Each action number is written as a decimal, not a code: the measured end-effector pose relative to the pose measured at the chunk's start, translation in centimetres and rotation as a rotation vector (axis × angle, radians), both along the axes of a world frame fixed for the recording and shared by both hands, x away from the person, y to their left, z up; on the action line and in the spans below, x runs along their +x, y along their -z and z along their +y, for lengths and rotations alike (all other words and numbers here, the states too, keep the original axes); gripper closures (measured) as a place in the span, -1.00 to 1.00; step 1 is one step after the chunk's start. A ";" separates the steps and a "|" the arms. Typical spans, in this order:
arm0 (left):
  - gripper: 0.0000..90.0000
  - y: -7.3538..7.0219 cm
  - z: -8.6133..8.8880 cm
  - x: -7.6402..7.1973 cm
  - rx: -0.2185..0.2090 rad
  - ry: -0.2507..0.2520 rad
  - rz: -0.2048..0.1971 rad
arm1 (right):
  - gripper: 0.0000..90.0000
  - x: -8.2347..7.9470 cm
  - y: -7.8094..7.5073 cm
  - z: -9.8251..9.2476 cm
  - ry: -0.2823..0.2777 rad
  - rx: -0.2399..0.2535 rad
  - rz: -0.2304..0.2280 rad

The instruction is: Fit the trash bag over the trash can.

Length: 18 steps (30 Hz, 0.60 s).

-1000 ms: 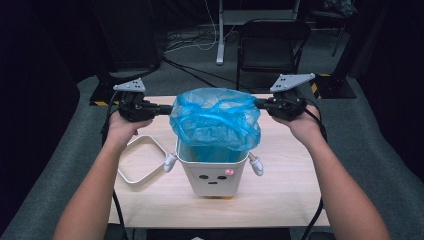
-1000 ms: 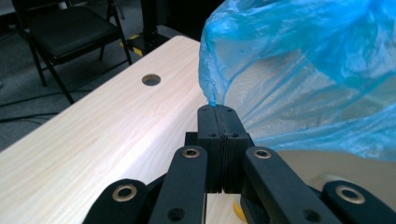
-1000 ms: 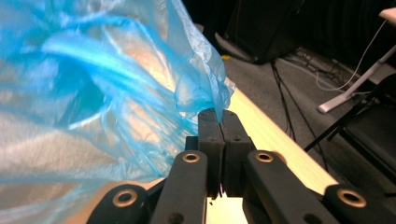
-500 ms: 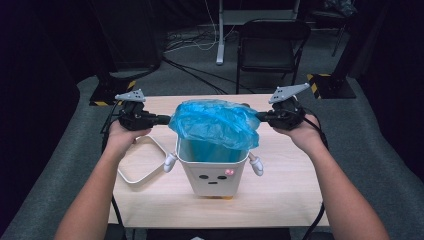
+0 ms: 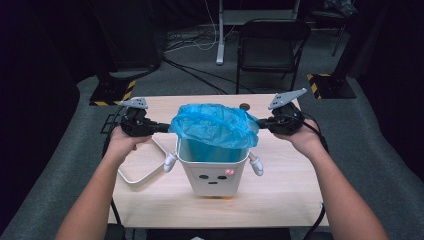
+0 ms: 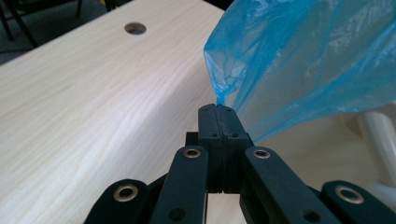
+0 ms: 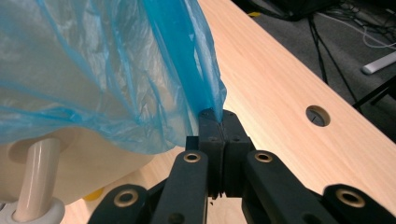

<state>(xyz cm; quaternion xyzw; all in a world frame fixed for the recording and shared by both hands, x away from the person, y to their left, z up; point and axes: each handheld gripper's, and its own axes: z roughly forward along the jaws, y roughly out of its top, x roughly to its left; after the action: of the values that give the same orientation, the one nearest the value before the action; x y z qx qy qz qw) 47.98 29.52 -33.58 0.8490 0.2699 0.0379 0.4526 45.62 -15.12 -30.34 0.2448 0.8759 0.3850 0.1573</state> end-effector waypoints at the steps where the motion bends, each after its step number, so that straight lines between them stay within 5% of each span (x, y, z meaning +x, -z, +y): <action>1: 0.99 0.1 0.0 0.0 0.009 0.002 0.003 | 0.99 0.0 0.1 0.0 -0.002 -0.004 0.003; 6: 0.97 -0.2 0.4 -0.4 -0.001 -0.004 -0.009 | 0.99 -0.1 0.3 0.0 -0.002 -0.002 0.007; 13: 0.37 -3.4 2.3 -2.0 -0.029 -0.052 -0.080 | 0.98 -0.3 0.1 -0.1 -0.003 0.005 0.000; 18: 0.18 -6.1 2.2 -3.9 -0.074 0.010 -0.125 | 0.98 -0.3 0.2 0.1 -0.004 0.006 0.004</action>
<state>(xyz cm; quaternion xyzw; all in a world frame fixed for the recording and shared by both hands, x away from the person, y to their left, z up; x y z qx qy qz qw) 44.10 31.74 -27.47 0.8290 0.2380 0.0789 0.4998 45.33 -15.06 -30.51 0.2441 0.8756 0.3874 0.1539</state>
